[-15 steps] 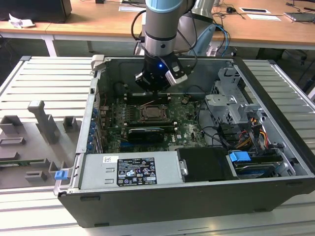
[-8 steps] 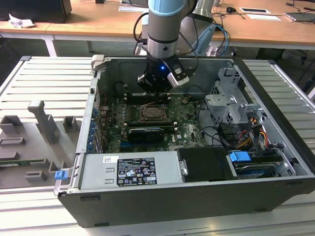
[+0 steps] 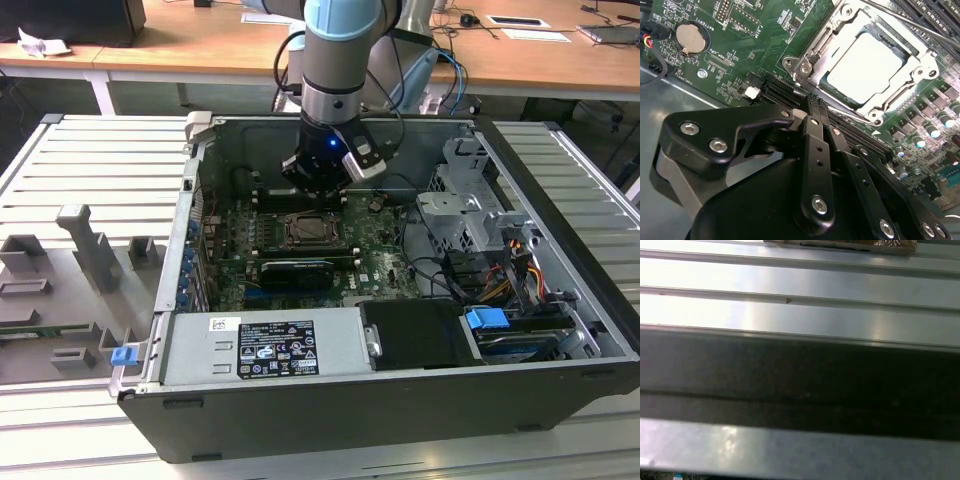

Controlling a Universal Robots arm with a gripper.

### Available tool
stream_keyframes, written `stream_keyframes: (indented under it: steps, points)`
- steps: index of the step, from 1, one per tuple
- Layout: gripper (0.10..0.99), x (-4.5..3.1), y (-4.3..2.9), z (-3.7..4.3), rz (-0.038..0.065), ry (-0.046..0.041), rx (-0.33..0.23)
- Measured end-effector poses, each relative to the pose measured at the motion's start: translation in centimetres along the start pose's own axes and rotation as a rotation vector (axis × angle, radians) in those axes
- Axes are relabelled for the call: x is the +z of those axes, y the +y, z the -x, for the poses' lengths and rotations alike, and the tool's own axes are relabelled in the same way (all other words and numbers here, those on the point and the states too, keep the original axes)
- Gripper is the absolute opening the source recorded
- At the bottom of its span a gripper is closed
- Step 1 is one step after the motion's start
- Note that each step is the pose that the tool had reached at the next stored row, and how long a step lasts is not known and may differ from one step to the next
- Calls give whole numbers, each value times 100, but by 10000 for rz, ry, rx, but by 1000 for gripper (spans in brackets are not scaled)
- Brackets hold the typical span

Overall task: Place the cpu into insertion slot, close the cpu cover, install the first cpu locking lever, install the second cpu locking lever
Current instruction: 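Install the first cpu locking lever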

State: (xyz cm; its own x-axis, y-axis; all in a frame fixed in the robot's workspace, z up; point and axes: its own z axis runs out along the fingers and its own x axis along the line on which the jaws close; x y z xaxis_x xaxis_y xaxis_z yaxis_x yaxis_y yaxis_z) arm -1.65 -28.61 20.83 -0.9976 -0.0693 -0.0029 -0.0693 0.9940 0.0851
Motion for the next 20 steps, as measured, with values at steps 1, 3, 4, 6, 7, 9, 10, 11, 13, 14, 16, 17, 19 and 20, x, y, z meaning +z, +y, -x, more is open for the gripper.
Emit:
stream_keyframes:
  steps: [1,3,4,6,7,9,10,11,13,14,16,17,19,20]
  points:
    - [106,7,0,1,-2,0,0]
    - [106,22,-1,1,-8,0,0]
    - [106,29,-1,2,-12,1,0]
    - [106,41,1,3,-28,3,-1]
    - [106,44,1,3,-40,3,0]
    - [106,49,3,4,-92,6,-1]
    - [106,49,3,3,-95,7,-1]
    - [106,43,3,4,-99,8,-1]
    - [106,32,5,4,-97,7,0]
    - [106,33,5,4,-99,5,0]
    - [106,37,4,4,-137,10,0]
    - [106,39,4,4,-154,11,1]
    - [106,43,5,4,-202,15,1]
    - [106,43,4,5,-245,16,0]
